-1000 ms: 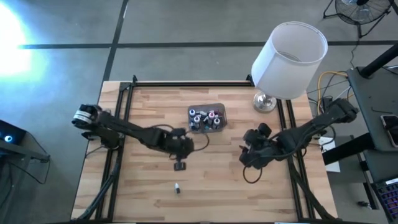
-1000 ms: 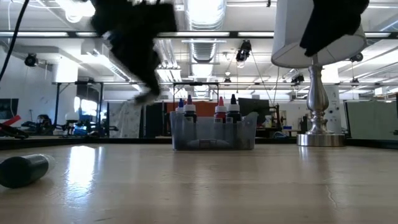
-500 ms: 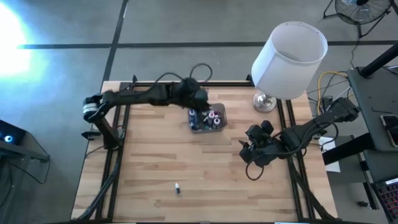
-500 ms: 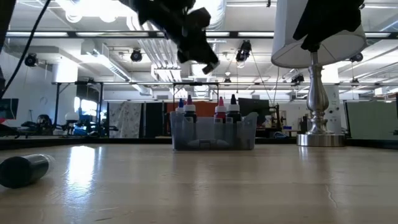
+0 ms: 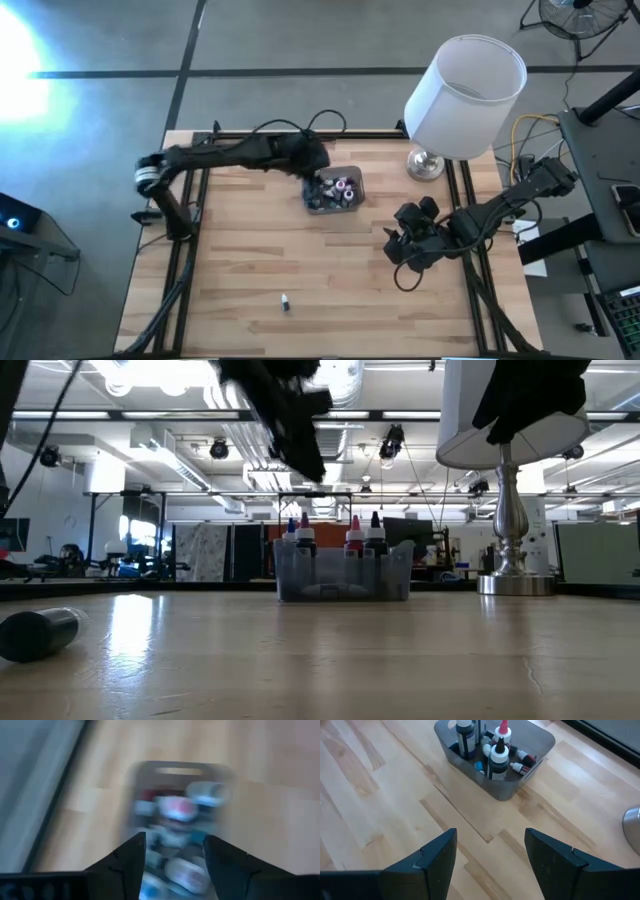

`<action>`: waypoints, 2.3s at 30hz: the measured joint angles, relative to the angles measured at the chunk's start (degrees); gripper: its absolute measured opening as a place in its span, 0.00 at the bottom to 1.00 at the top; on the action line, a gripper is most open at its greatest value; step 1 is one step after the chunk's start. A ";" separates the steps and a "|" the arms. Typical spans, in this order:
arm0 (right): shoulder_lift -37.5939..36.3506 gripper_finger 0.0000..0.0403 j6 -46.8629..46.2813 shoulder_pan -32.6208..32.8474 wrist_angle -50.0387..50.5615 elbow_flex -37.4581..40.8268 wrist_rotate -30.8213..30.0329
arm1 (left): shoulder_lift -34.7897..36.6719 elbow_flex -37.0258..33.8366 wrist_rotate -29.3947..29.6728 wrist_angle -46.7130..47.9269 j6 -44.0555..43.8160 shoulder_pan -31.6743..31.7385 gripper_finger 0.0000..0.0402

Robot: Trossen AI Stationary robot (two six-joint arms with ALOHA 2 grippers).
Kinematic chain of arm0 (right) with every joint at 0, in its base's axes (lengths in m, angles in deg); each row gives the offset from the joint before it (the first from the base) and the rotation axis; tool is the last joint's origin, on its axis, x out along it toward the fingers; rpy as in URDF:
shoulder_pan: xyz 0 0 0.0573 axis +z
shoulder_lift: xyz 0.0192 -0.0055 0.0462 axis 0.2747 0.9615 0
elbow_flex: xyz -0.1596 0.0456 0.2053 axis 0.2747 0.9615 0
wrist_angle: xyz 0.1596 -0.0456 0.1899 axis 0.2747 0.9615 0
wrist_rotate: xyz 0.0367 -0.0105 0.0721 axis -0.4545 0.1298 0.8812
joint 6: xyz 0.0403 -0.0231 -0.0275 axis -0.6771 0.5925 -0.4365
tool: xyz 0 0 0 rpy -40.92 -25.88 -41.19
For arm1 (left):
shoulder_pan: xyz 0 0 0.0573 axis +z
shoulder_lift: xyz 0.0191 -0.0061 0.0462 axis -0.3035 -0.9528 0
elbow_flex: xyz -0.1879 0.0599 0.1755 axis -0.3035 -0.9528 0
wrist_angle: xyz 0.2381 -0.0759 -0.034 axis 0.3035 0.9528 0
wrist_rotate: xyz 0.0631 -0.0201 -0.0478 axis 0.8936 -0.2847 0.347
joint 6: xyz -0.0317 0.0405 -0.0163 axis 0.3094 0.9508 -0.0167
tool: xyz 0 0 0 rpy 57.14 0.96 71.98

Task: Pick & Place food coloring
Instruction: Put the small black food coloring bottle into the bin

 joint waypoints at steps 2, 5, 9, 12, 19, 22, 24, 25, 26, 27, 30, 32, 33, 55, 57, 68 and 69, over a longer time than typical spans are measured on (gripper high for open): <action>0.00 0.56 0.49 -0.01 0.15 0.10 0.06 | 4.36 1.50 -5.19 7.12 -3.67 -3.16 0.44; -0.02 0.56 1.77 -0.01 0.10 0.27 0.12 | 10.54 0.31 -6.02 14.00 -9.99 -12.10 0.44; -0.02 0.56 4.50 -0.01 0.06 0.30 1.08 | 15.80 -7.33 -1.52 14.55 -11.60 -30.39 0.44; -0.02 0.56 6.87 -0.01 0.02 0.31 1.49 | 16.90 -13.86 2.41 8.84 -9.81 -43.01 0.44; -0.02 0.56 8.24 -0.03 -0.02 0.30 3.57 | 7.58 -24.46 8.41 -9.50 -4.10 -53.92 0.44; -0.02 0.56 8.10 -0.03 -0.09 0.31 5.99 | 1.96 -25.19 8.15 -14.35 -2.11 -53.57 0.44; -0.02 0.56 7.93 -0.01 -0.11 0.30 7.51 | -0.70 -25.29 7.97 -15.87 0.92 -53.08 0.44; -0.02 0.56 7.93 -0.01 -0.13 0.32 8.21 | -1.76 -25.25 7.79 -16.35 2.12 -52.83 0.44; -0.02 0.56 7.93 -0.03 -0.11 0.30 8.70 | -2.70 -25.23 7.60 -16.37 2.96 -52.54 0.44; -0.02 0.56 7.93 -0.01 -0.13 0.31 8.90 | -3.46 -25.27 7.26 -16.07 3.25 -52.24 0.44; -0.02 0.56 7.91 -0.03 -0.16 0.31 9.06 | -5.10 -25.42 6.40 -15.76 3.45 -51.06 0.44; -0.02 0.56 7.93 -0.03 -0.20 0.32 9.05 | -5.48 -25.40 5.72 -15.92 3.71 -50.04 0.44; -0.02 0.56 7.93 -0.03 -0.22 0.30 9.04 | -5.67 -25.36 4.87 -16.03 4.03 -49.40 0.44; -0.02 0.56 7.93 -0.03 0.11 0.53 8.59 | -7.09 -25.19 -2.66 -15.74 2.71 -42.28 0.10; -0.02 0.56 7.83 -0.03 0.09 0.53 8.60 | -6.75 -24.19 -0.79 -14.71 2.37 -40.41 0.07; -0.10 0.56 1.24 0.56 0.80 0.54 7.70 | 3.80 -10.11 18.47 -10.50 11.33 -19.68 0.02; -0.13 0.56 0.61 0.77 0.92 0.52 6.87 | 4.14 -8.78 19.37 -10.63 12.41 -17.44 0.02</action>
